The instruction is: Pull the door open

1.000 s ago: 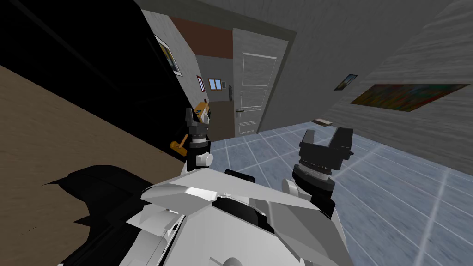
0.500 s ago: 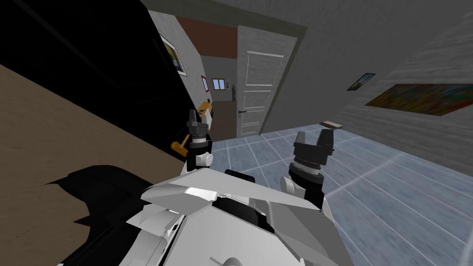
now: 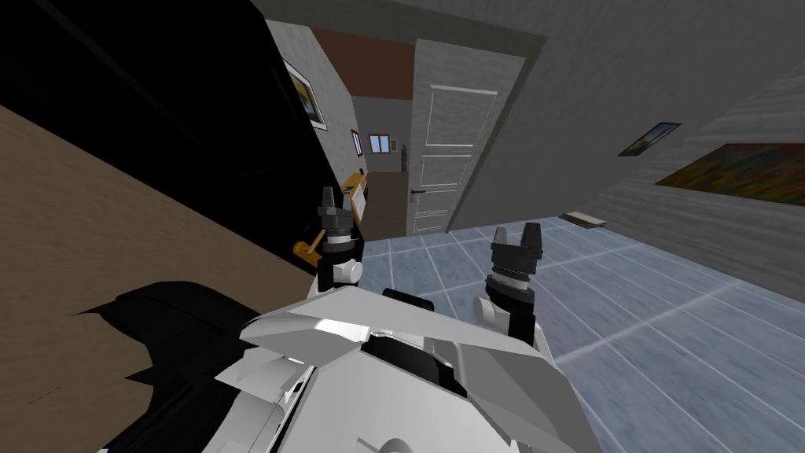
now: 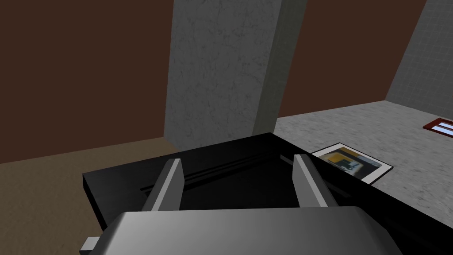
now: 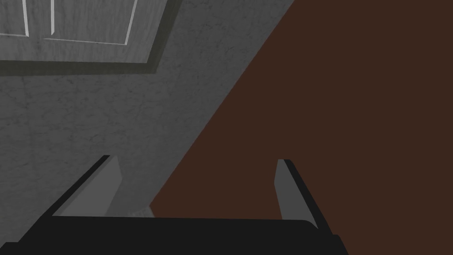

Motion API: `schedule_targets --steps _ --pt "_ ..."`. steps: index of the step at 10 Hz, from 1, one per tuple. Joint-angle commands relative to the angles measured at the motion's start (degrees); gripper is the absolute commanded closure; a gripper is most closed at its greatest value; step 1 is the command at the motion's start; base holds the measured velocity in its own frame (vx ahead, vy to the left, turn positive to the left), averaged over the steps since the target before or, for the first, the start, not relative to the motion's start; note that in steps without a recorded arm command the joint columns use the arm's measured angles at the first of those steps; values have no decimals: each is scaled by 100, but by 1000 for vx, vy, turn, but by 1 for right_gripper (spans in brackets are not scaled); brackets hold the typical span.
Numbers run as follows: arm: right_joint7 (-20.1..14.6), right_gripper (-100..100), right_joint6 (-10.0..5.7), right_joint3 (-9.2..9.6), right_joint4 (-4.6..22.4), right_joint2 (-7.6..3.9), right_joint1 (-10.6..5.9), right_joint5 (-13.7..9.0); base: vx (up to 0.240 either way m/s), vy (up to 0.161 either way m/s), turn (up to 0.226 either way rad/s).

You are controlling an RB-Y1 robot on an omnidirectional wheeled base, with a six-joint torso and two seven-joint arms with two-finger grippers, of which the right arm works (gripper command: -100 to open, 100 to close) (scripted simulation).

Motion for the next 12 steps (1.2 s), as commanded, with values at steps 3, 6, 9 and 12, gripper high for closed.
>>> schedule_targets --steps 3,6,9,12 --pt "-55 -100 52 -97 569 -145 -310 -98 90 2 135" --pt "-96 -100 70 -175 1096 -269 -601 -184 87 -11 158" --pt "-125 -100 83 -230 1537 -355 -806 -244 76 2 97" --pt "-155 -100 96 -288 1955 -444 -1020 -308 63 -9 116"
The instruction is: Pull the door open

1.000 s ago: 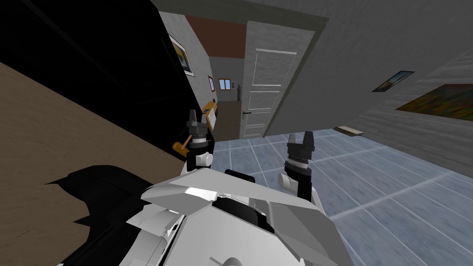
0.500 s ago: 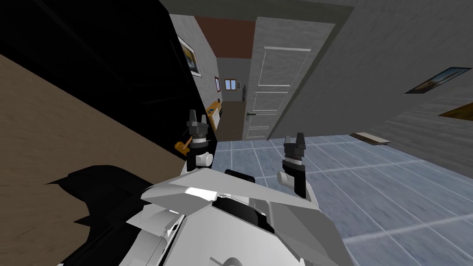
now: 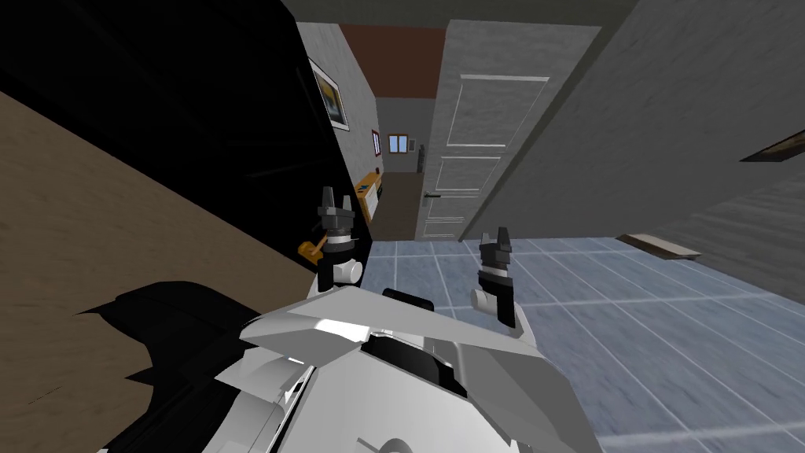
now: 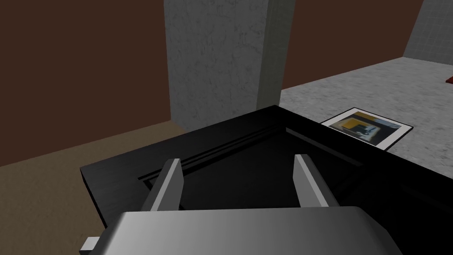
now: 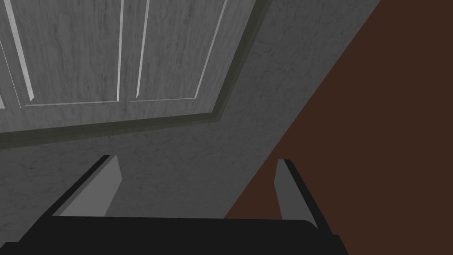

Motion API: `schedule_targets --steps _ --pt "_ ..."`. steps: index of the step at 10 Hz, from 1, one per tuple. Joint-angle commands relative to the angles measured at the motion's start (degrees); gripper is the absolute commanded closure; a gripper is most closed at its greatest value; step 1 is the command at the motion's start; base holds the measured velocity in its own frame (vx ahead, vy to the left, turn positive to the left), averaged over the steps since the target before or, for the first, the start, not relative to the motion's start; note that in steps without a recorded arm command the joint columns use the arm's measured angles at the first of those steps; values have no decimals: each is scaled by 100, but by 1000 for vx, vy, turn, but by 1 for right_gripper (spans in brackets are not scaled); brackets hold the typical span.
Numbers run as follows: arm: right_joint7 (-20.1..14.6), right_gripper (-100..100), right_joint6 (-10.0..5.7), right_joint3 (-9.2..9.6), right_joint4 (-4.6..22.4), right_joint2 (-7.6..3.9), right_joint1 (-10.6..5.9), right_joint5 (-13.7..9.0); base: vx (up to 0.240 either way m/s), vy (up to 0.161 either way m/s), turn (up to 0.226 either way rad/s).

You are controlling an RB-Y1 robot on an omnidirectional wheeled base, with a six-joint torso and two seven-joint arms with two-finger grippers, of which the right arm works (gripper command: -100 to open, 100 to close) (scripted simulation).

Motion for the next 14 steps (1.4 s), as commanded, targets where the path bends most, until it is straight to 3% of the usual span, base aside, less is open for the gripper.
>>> schedule_targets --steps 1,2,3,6,9,12,13,14 --pt "-27 -100 26 -47 286 -73 -156 -50 79 1 168" --pt "-43 -100 33 -78 430 -119 -269 -84 101 -7 172" --pt "-43 -100 33 -78 517 -119 -269 -84 68 -18 62" --pt "-91 -100 54 -170 1094 -258 -611 -185 74 -13 163" --pt "-107 -100 61 -201 1411 -305 -727 -219 55 -11 78" --pt "-156 -100 83 -296 2063 -446 -1079 -323 67 -15 168" --pt "-156 -100 83 -296 2098 -446 -1079 -323 71 -23 63" --pt "-173 -100 90 -328 2291 -493 -1196 -358 74 -17 108"
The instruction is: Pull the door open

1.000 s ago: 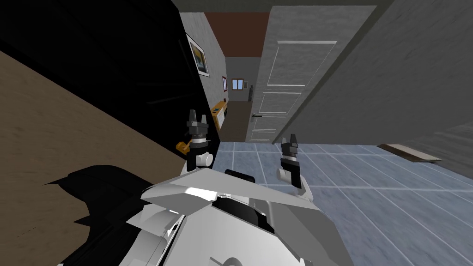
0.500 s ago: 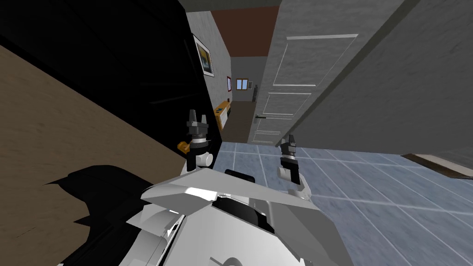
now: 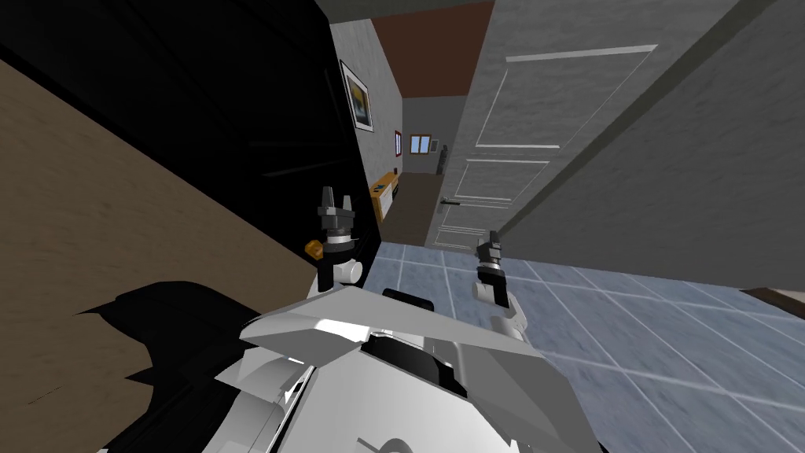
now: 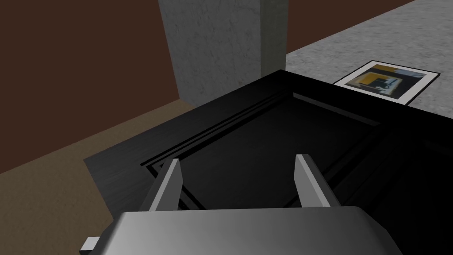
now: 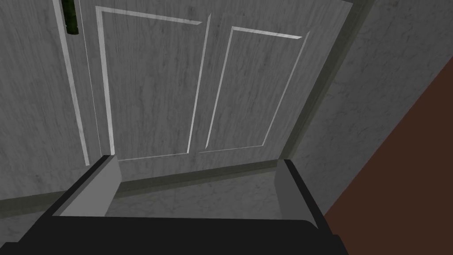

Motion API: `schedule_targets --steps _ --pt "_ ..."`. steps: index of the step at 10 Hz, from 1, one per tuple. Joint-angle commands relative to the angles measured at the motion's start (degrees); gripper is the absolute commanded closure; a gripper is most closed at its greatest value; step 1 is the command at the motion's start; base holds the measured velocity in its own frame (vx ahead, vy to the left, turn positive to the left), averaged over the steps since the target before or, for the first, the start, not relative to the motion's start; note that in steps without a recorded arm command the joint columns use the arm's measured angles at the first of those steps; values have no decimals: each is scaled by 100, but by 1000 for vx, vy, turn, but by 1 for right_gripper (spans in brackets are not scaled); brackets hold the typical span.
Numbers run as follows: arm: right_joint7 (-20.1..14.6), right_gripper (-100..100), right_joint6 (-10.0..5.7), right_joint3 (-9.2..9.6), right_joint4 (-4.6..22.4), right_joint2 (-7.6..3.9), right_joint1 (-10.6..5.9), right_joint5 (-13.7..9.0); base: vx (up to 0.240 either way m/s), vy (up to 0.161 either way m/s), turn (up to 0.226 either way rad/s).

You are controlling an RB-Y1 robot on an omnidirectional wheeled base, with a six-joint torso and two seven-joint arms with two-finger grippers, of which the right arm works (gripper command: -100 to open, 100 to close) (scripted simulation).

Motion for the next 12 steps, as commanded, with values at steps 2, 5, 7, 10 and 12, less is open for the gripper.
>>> schedule_targets --steps 2,5,7,10,12 --pt "-32 -100 -7 -50 370 -79 -180 -55 50 -16 88" --pt "-65 -100 7 -114 838 -172 -415 -124 61 -23 131" --pt "-97 -100 21 -176 1212 -263 -644 -192 81 -27 196" --pt "-129 -100 35 -237 1656 -353 -872 -260 60 -23 110" --pt "-145 -100 42 -267 1937 -397 -984 -293 61 -25 95"
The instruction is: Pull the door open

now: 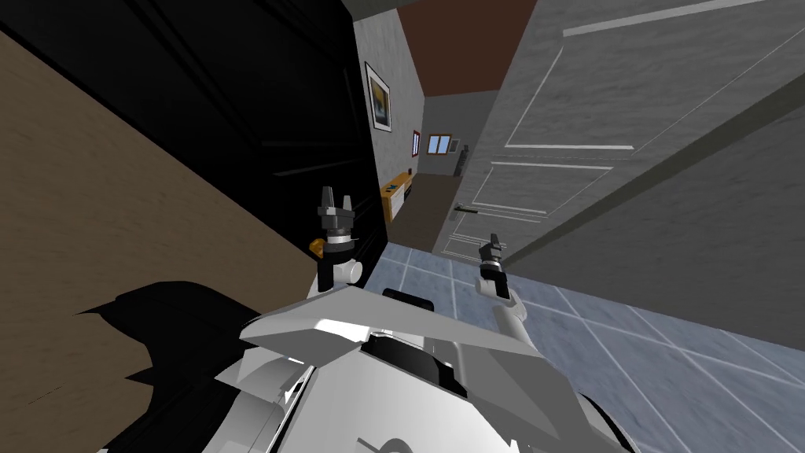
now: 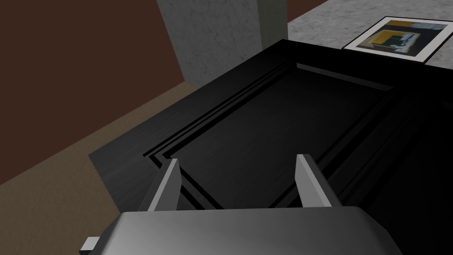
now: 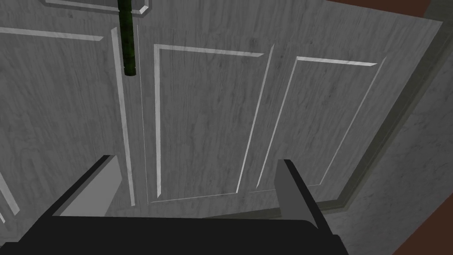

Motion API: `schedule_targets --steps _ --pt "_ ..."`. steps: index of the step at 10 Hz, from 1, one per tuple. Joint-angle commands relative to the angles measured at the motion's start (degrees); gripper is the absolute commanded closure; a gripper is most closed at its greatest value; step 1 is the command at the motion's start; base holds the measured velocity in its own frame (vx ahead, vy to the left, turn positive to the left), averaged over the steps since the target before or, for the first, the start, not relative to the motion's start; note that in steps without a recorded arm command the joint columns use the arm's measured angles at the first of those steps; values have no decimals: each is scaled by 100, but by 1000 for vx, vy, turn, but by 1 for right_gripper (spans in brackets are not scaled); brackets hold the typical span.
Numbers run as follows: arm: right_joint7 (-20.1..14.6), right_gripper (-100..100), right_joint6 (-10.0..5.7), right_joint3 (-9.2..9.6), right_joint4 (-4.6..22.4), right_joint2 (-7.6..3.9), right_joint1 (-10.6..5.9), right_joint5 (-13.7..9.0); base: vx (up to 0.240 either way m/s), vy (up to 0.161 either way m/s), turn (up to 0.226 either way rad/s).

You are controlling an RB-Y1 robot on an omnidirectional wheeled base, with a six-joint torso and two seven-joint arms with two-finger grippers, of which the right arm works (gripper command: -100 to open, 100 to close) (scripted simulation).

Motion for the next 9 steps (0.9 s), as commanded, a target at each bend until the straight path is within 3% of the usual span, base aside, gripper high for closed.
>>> schedule_targets --steps 1,4,5,9 --pt "-12 -100 -18 -15 164 -25 -62 -17 46 -22 56" --pt "-57 -100 1 -101 763 -150 -384 -112 70 -29 162" --pt "-57 -100 1 -101 791 -150 -384 -112 65 -47 56" --pt "-113 -100 26 -208 1515 -305 -781 -229 67 -44 144"
